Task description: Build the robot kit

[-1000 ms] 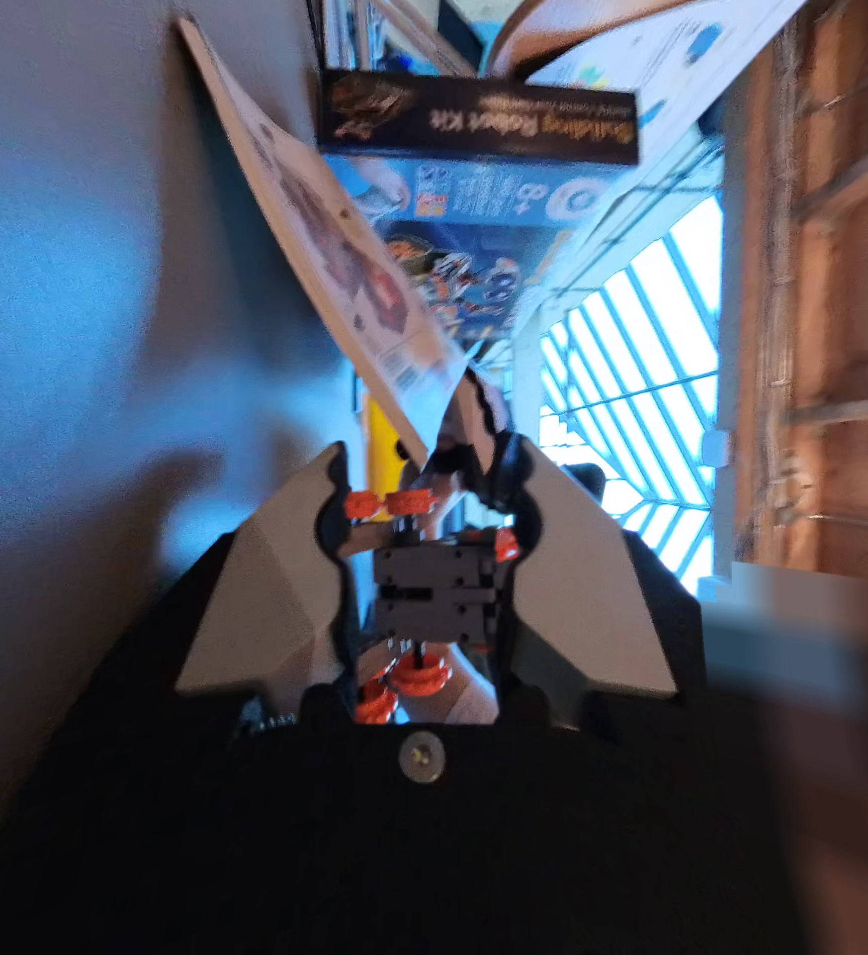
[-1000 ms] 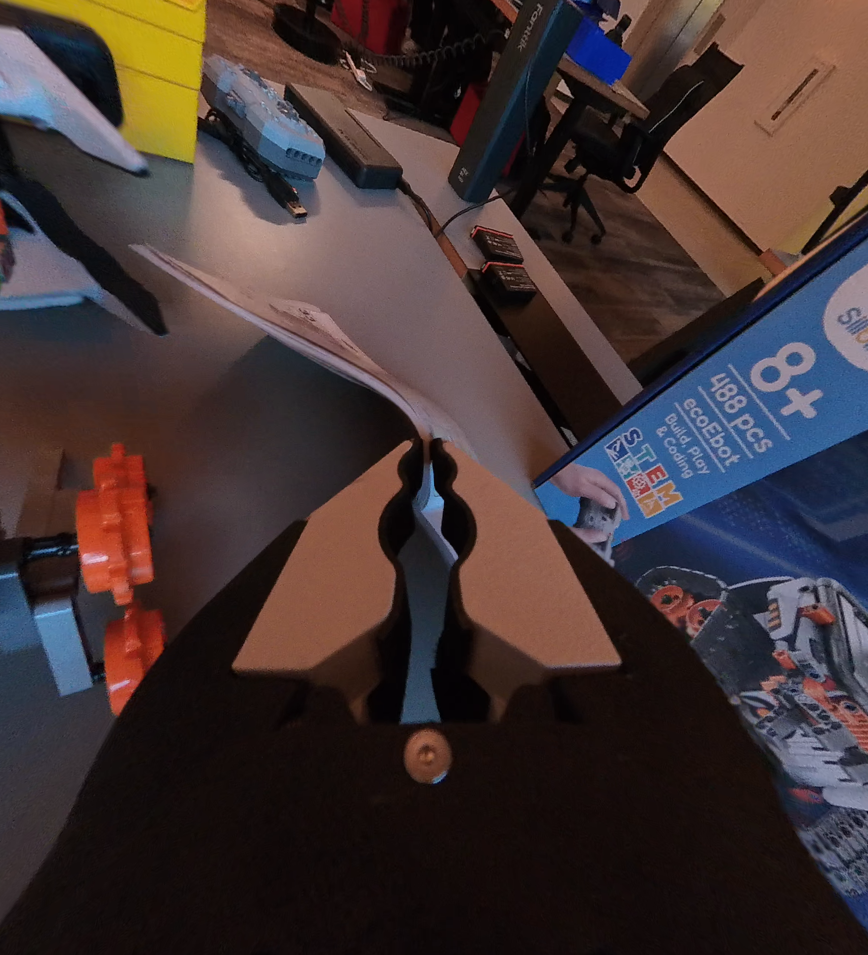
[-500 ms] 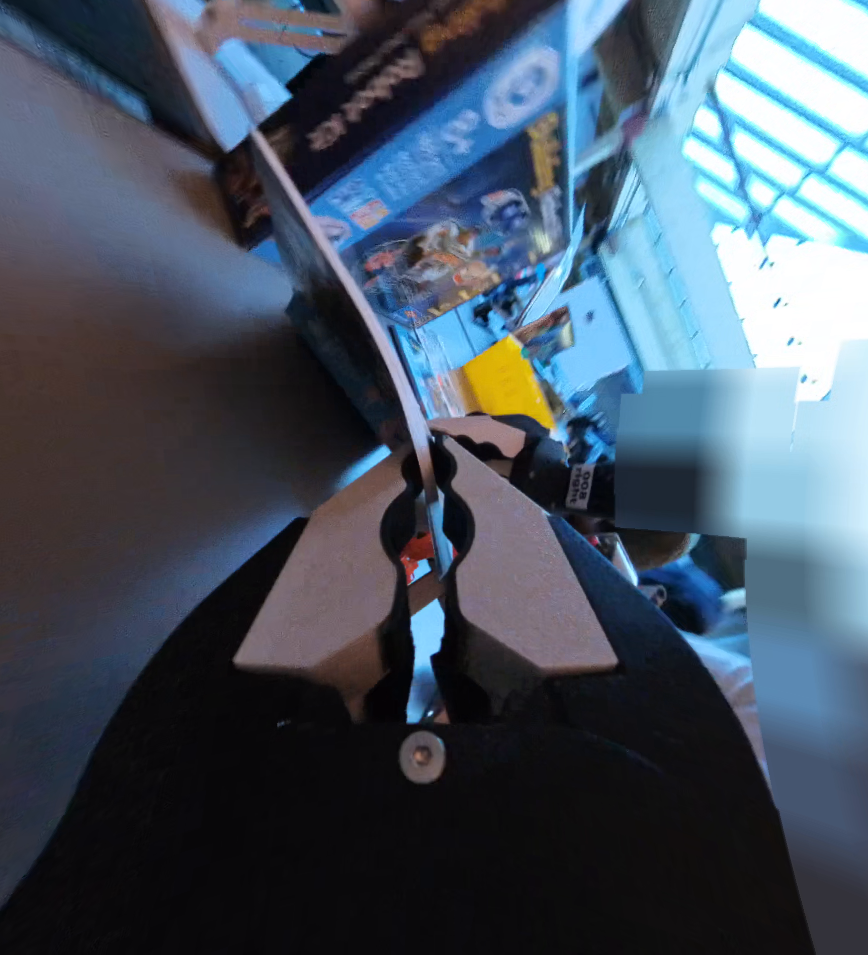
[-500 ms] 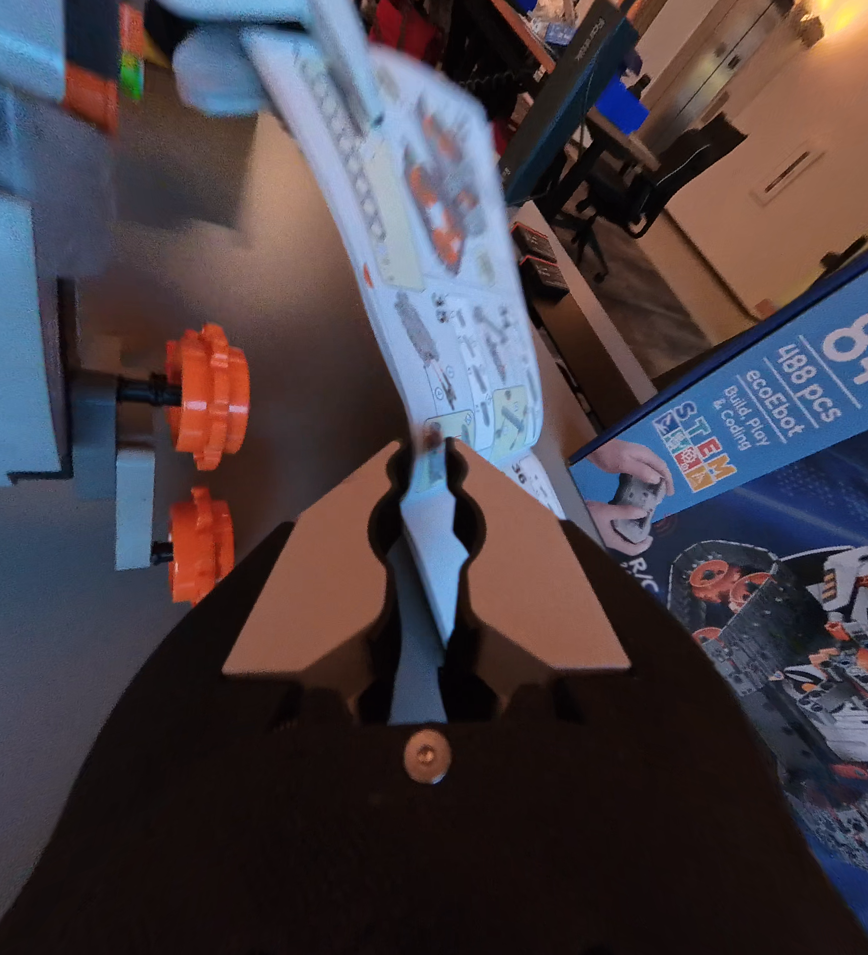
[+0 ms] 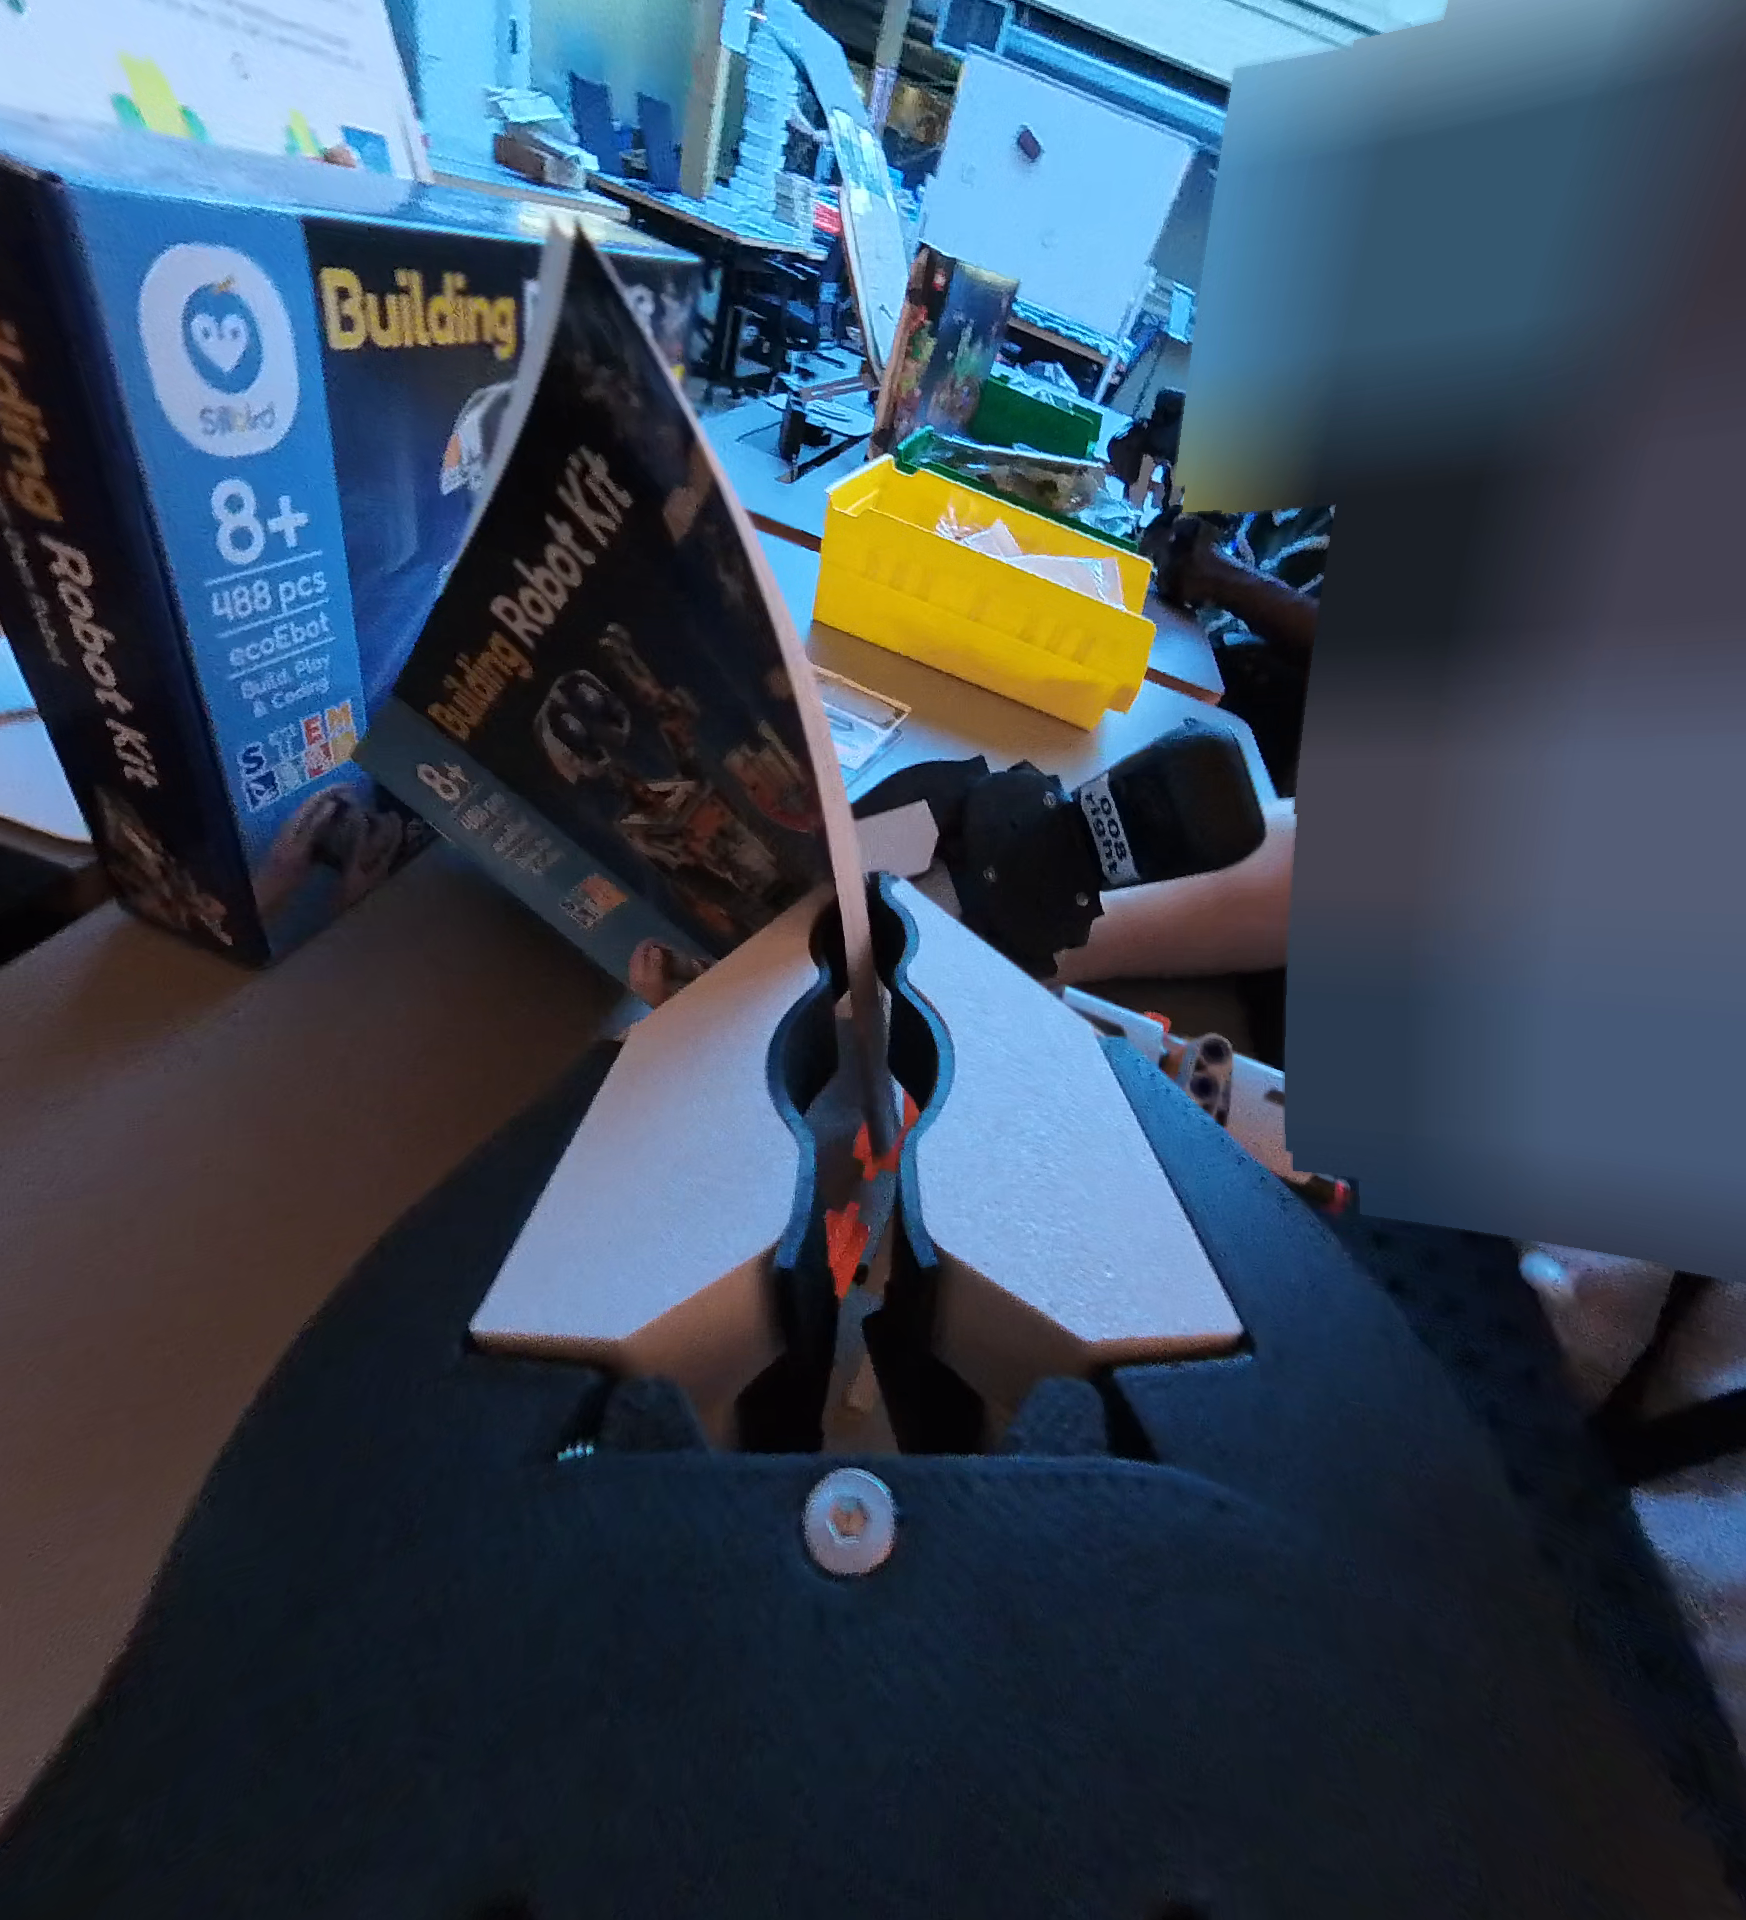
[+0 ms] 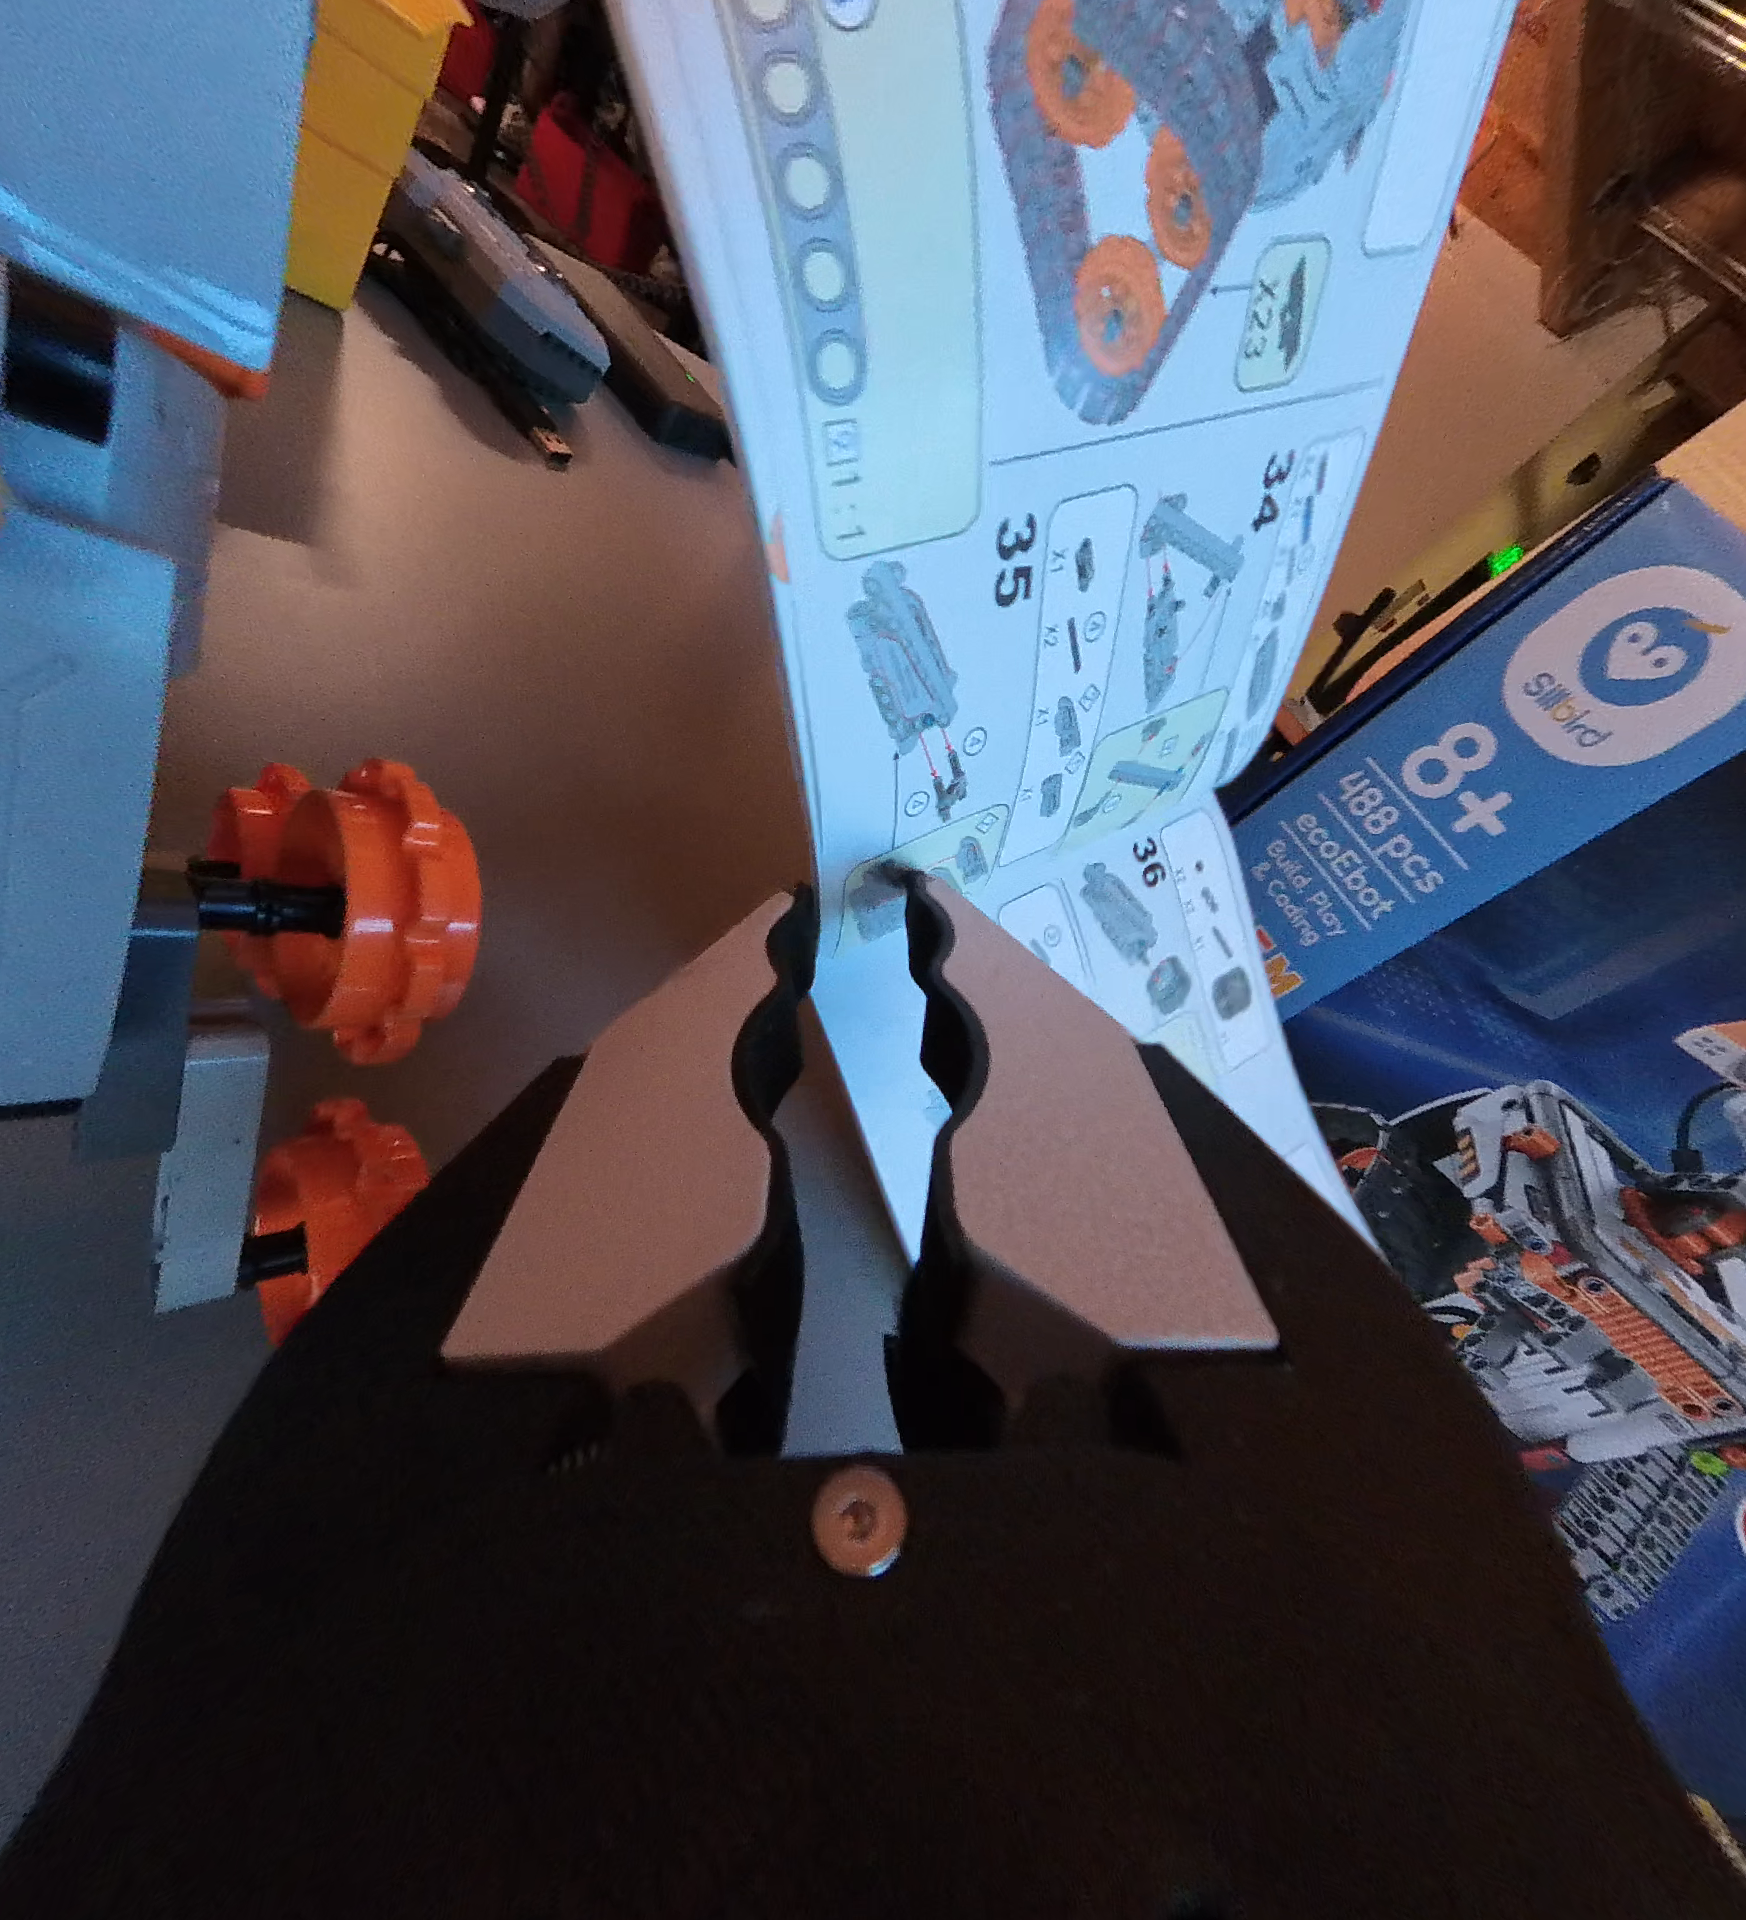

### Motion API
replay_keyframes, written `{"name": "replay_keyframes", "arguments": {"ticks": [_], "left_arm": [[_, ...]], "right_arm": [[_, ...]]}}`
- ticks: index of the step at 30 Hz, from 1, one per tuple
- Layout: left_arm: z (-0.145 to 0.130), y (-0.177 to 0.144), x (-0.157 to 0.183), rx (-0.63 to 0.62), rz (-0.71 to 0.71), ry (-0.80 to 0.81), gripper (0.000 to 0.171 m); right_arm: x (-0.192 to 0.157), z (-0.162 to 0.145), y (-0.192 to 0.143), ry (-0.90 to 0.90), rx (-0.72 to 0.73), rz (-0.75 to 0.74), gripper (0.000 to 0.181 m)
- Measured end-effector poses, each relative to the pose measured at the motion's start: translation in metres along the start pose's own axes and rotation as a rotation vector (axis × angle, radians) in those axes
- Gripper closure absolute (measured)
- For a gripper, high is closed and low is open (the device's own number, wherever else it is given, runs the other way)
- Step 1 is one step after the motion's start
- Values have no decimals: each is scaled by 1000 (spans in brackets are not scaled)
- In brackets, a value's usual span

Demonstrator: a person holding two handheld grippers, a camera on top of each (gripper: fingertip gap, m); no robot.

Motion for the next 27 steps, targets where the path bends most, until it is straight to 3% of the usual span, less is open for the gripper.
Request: {"name": "replay_keyframes", "arguments": {"ticks": [9,27], "left_arm": [[-5,-2,-10,-7,-90,20,171],[-7,-3,-8,-30,-98,40,171]], "right_arm": [[2,-1,1,-22,-20,-38,167],[-1,0,0,-39,-21,-10,167]]}}
Point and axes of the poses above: each gripper's, where its closed fingertips meet, y out along the fingers, z out of its top, x = y × z across the jaws, the point moved 9 cm from there along -y, back along the fingers, and after that the axes turned 5 degrees about -z, right-handed, at the moved point
